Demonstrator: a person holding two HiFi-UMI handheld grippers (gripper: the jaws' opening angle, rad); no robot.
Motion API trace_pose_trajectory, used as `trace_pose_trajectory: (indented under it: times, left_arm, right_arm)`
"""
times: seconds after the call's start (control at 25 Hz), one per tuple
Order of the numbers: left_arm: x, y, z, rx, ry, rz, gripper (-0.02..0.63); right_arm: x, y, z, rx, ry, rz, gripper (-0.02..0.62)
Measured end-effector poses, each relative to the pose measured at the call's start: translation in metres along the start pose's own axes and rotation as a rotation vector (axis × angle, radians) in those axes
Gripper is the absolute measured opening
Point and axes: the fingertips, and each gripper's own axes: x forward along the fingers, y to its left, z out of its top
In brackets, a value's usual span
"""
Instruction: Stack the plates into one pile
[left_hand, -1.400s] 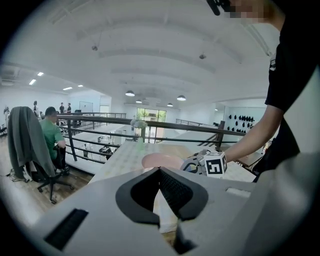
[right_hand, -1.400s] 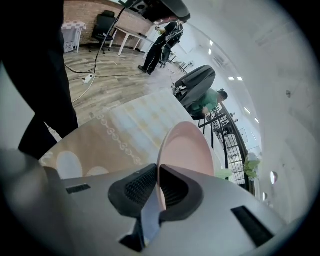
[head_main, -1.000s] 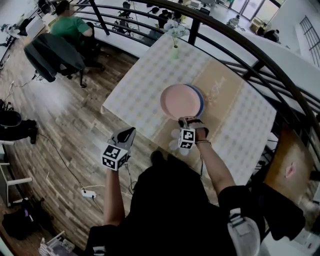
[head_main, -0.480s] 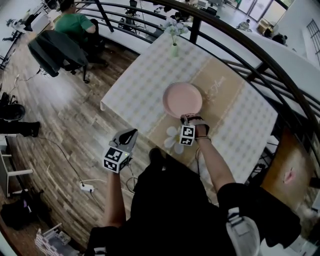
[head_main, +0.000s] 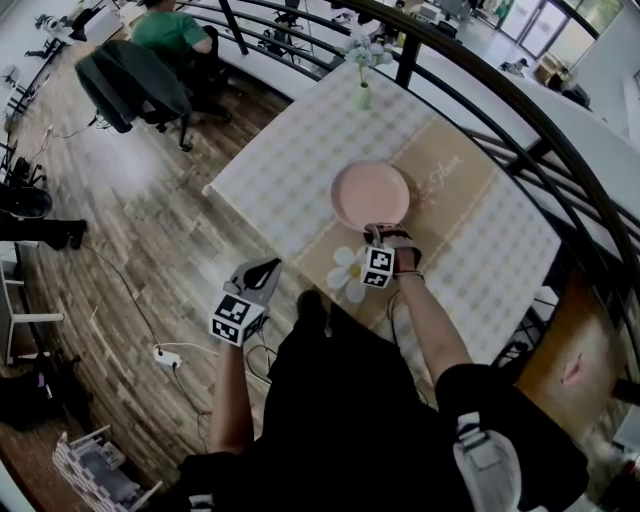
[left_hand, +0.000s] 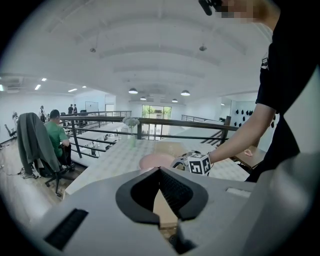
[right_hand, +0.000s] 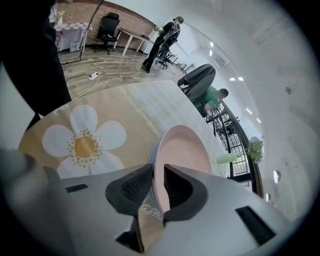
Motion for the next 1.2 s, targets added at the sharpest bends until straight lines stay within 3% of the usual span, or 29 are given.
trace_pose_trajectory:
  times: [0.24, 0.56, 0.88, 1.2]
  left_arm:
    - [0.002, -0.014, -0.004, -0.004, -0.008, 0.014, 0.0]
    - [0.009, -0.027, -0.003, 0.002, -0.013, 0.001, 0.0]
    - [0.022, -0.034, 0.002, 0.015, -0.007, -0.008, 0.0]
    - [0.029, -0.034, 0.003, 0.031, 0.002, -0.049, 0.0]
  right_arm:
    - [-0.01, 0.0, 0.0, 0.049, -0.041, -0.014, 0.069]
    - [-0.026, 0.01, -0.007, 0.093, -0.053, -0.005, 0.0]
    - [-0.048, 0.005, -0.013, 0.339, -0.115, 0.037, -0.003]
    - [-0.07, -0.003, -0.001, 0.469, -0.184, 0.03, -0.003]
